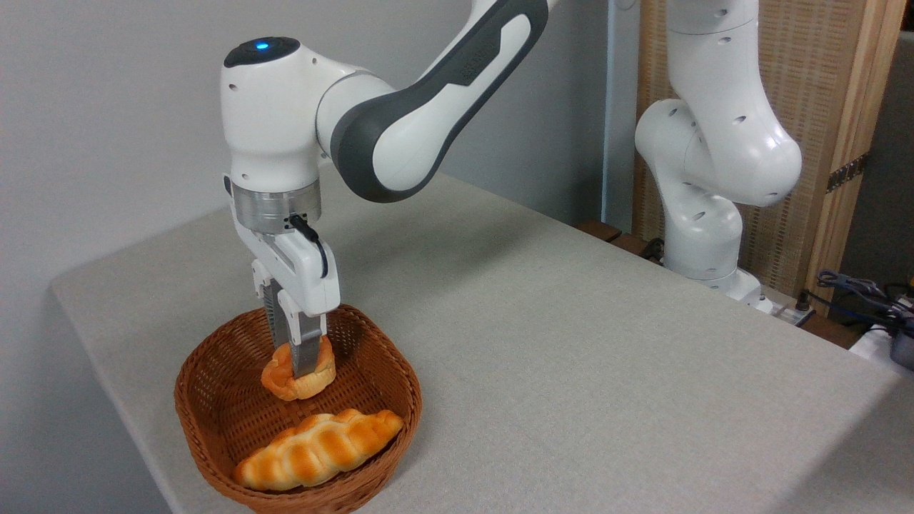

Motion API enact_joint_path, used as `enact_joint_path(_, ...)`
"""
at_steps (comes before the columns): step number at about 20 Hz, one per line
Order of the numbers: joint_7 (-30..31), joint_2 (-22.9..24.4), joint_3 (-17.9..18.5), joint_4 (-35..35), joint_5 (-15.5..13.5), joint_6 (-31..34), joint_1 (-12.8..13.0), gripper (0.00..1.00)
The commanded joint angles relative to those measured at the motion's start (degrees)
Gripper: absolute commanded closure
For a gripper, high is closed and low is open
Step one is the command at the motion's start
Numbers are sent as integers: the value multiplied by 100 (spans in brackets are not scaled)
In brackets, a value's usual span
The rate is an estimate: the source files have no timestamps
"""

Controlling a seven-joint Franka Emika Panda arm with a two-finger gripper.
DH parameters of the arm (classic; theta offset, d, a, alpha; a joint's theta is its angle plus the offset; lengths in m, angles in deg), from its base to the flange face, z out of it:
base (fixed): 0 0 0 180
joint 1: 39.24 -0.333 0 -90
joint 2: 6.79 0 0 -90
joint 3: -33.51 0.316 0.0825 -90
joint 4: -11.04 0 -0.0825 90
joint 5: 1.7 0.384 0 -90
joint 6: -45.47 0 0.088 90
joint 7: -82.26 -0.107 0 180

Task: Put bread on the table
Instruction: 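Lift the round bun out of the basket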

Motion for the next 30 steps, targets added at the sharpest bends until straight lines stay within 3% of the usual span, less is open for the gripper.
enact_joint_path(1, 83, 138, 16, 20, -114, -106, -14, 57)
enact_joint_path(6, 303, 454, 112, -6, -184, 34, -58, 57)
enact_joint_path(10, 268, 849, 480, -15, -351, 403, -41, 55)
enact_joint_path(12, 225, 1077, 639, -15, -474, 701, -15, 55)
enact_joint_path(16, -56, 1438, 649, 64, -457, 1606, -6, 53)
enact_joint_path(21, -733, 2351, 640, 1073, -448, 1819, 64, 49)
enact_joint_path(26, -769, 2581, 631, 1663, -387, 1828, 731, 40)
enact_joint_path(28, -760, 2581, 631, 1900, -98, 1836, 1030, 39)
enact_joint_path(30, -734, 2608, 631, 2076, 35, 1854, 1224, 24)
